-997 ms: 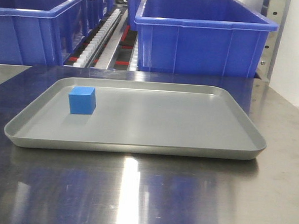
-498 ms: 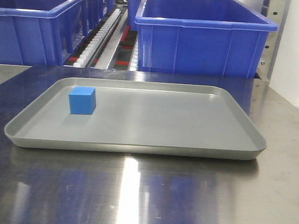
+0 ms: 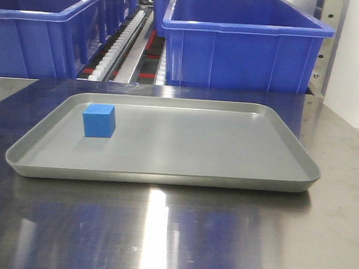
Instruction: Sort and place red and blue blocks on shelf
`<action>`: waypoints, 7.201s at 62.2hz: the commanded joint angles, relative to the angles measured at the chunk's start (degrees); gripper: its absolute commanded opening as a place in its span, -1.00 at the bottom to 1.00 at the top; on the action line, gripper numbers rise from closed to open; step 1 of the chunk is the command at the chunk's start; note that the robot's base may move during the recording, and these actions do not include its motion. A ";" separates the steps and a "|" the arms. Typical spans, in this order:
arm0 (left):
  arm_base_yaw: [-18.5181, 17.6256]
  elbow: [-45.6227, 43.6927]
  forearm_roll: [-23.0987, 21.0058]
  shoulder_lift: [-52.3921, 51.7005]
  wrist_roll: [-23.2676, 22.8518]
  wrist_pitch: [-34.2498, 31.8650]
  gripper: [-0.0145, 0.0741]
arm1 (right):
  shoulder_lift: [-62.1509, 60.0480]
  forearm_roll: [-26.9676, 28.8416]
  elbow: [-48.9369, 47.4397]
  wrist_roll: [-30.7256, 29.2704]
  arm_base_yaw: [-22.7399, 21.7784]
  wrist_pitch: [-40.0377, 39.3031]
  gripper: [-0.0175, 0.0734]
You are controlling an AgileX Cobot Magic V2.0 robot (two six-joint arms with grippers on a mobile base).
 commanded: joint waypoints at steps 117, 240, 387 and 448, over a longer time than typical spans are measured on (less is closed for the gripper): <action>-20.40 -56.16 10.54 58.40 -25.70 23.10 0.30 | 0.37 0.05 -1.60 -0.16 -0.07 -4.70 -0.48; -9.47 0.21 -8.74 -1.13 11.83 -36.91 -0.39 | 0.37 0.05 -1.60 -0.16 -0.07 -4.70 -0.48; -3.07 10.66 -7.42 -28.42 18.02 -26.04 -0.39 | 0.37 0.05 -1.60 -0.16 -0.07 -4.75 -0.48; -3.07 10.88 -7.52 -28.42 18.02 -26.17 -0.39 | 0.37 0.05 -1.60 -0.16 -0.07 -4.75 -0.48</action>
